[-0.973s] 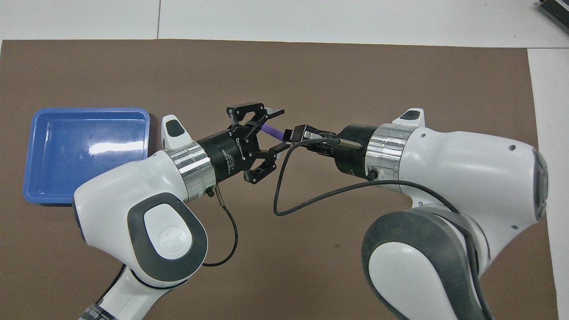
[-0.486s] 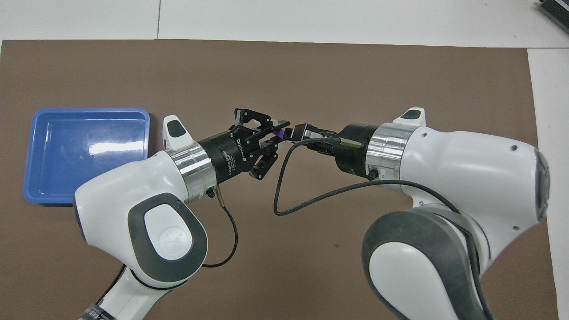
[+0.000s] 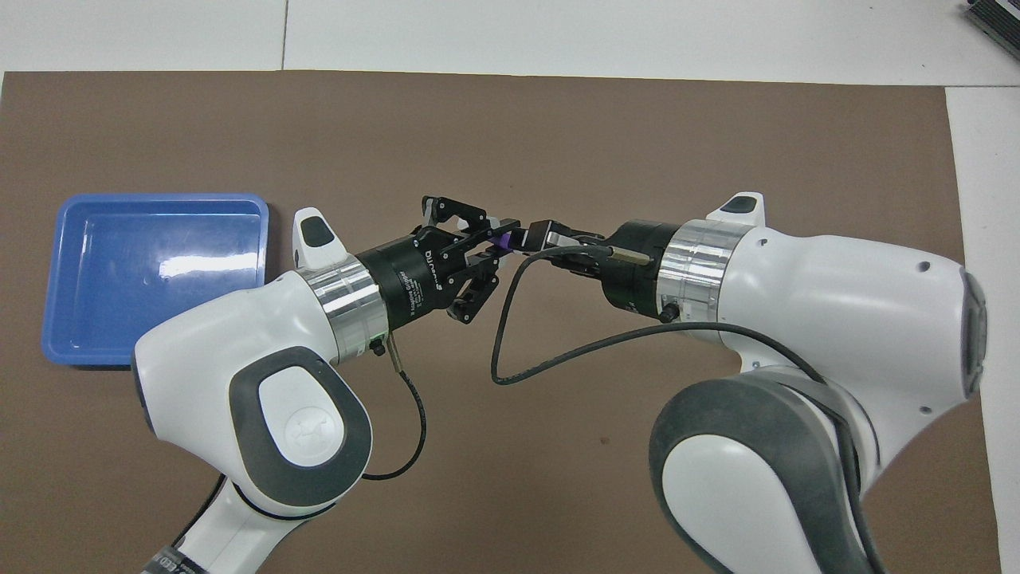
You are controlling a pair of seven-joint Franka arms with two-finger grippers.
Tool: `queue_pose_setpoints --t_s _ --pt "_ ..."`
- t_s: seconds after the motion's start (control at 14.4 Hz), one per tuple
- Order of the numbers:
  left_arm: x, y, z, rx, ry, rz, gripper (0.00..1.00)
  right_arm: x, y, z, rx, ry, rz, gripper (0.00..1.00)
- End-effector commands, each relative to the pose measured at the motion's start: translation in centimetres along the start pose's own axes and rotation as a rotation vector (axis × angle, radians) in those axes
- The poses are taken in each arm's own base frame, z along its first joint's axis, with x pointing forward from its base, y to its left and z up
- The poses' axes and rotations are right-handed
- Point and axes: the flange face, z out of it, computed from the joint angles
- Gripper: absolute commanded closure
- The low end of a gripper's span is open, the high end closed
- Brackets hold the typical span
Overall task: Right arm passes pens to left for tray arrangement
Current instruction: 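Open the right gripper and withdraw it while the left gripper pulls the pen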
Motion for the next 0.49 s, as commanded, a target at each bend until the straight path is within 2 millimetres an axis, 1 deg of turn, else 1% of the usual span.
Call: queue_pose_setpoints --t_s 0.0,0.07,0.14,0.21,0.42 --pt "-0.32 -0.18 -0.94 0.000 -0.022 -0.002 1.00 -0.59 0.05 -0.24 0.014 -0.011 0.021 1.00" --pt "-0.26 -0.23 -0.92 0.001 -0.021 -0.003 1.00 -0.56 0.11 -0.25 0.014 -0.013 0.022 0.88" --pt "-0.25 -0.22 -0.94 0.001 -0.019 0.000 1.00 -0.58 0.17 -0.20 0.012 -0.014 0.026 0.17" --pt "-0.21 -0.29 -0.91 0.003 -0.020 0.001 1.00 -0.48 0.10 -0.33 0.014 -0.011 0.024 0.00" --pt "-0.04 -0.34 -0.91 0.005 -0.016 0.004 1.00 0.01 0.31 -0.59 0.004 -0.005 0.017 0.00"
